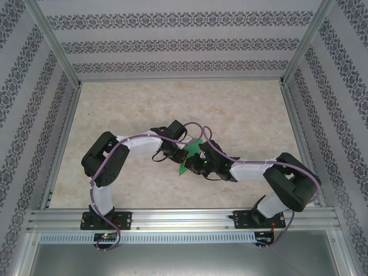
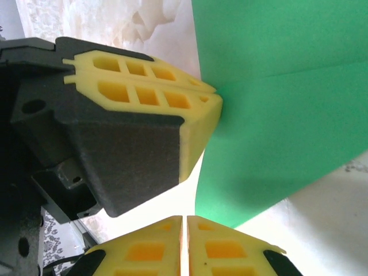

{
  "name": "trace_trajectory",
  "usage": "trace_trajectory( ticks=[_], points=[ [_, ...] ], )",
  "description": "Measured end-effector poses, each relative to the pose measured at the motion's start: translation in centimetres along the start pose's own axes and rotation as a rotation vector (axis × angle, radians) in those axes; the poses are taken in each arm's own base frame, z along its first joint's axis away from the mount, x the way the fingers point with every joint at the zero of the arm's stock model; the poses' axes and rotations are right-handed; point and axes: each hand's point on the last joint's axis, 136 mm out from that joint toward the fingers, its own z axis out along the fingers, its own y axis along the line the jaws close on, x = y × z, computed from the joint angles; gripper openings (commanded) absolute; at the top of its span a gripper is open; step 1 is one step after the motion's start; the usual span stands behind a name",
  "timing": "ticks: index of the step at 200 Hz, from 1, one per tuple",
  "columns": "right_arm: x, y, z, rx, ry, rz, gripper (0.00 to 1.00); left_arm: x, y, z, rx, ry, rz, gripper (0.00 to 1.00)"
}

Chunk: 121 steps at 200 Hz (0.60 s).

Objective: Fold a paper plane with a square sheet of paper (pick it up from the middle)

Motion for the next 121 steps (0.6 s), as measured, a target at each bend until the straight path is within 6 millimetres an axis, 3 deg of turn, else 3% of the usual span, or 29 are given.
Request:
trace_trajectory(
  ticks=[53, 96, 121],
  points=[
    [0.2, -2.3, 2.2, 0.060, 0.031, 0.026, 0.10, 0.0, 0.0, 0.0, -0.001, 0.002, 0.000, 0.00],
    [0.1, -2.1, 2.3, 0.051, 0.031, 0.026, 0.12, 0.0, 0.1, 0.0, -0.004, 0.002, 0.000, 0.00],
    [0.2, -1.2, 1.3, 0.042, 0.015, 0.013, 0.12, 0.0, 0.1, 0.0, -0.004, 0.002, 0.002, 0.00]
  ],
)
